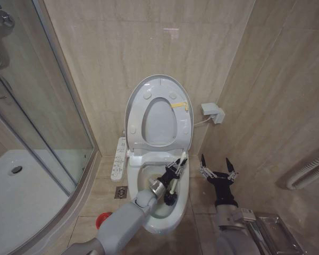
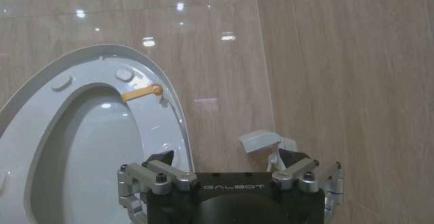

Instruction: Open the toilet lid, clean the toilet bowl with a toilet brush, close the toilet lid, and flush.

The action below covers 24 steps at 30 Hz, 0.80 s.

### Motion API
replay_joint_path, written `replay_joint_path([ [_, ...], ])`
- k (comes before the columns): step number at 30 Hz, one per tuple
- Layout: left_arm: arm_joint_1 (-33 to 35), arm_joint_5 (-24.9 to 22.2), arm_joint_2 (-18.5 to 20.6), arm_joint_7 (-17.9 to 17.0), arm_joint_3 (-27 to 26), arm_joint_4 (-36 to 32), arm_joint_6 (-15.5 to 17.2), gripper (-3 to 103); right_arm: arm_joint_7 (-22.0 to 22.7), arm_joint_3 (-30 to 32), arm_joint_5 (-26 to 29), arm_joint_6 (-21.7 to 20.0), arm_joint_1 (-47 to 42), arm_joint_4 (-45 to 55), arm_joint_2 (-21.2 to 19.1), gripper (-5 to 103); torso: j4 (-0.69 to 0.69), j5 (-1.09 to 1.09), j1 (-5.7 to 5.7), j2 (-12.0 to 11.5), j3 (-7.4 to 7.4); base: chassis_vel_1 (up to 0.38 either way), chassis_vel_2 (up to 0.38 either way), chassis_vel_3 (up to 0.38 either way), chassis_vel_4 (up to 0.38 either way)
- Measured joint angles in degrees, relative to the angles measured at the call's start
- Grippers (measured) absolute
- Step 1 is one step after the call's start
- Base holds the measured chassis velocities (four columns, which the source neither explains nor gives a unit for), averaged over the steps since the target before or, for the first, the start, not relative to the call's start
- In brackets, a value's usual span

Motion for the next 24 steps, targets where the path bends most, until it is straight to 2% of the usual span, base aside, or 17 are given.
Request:
replay_joint_path([
  [5, 2.18, 0.23, 2.39, 1.16, 1.79, 0.87, -0.88, 19, 0.00, 0.00, 0.00, 0.00, 0.00, 0.00, 0.00, 100, 0.04, -0.01, 0.00, 0.00, -0.01, 0.000, 0.000, 0.000, 0.000],
  [8, 3.06, 0.91, 4.49, 1.97, 1.93, 0.30, -1.49, 19, 0.00, -0.01, 0.00, 0.00, 0.00, 0.00, 0.00, 100, 0.01, -0.04, -0.01, 0.02, -0.02, 0.000, 0.000, 0.000, 0.000],
  [12, 2.03, 0.76, 5.45, 2.49, 1.18, 1.56, -1.58, 19, 0.00, 0.00, 0.00, 0.00, 0.00, 0.00, 0.00, 100, 0.00, -0.04, -0.01, 0.02, -0.02, 0.000, 0.000, 0.000, 0.000],
  [16, 0.70, 0.33, 4.76, 2.12, 0.39, 2.52, -1.40, 19, 0.00, 0.00, 0.00, 0.00, 0.00, 0.00, 0.00, 100, 0.04, -0.01, 0.00, 0.01, 0.00, 0.000, 0.000, 0.000, 0.000],
  [19, -0.85, -0.52, 2.44, 0.93, -0.16, 2.50, -1.10, 19, 0.00, 0.00, 0.00, 0.00, 0.00, 0.00, 0.00, 100, 0.07, 0.01, 0.00, 0.00, 0.01, 0.000, 0.000, 0.000, 0.000],
  [24, -0.77, -1.02, -0.97, -0.03, -0.10, 2.11, -1.06, 19, 0.00, 0.00, 0.00, 0.00, 0.00, 0.00, 0.00, 100, 0.02, 0.01, 0.00, 0.00, 0.00, 0.000, 0.000, 0.000, 0.000],
])
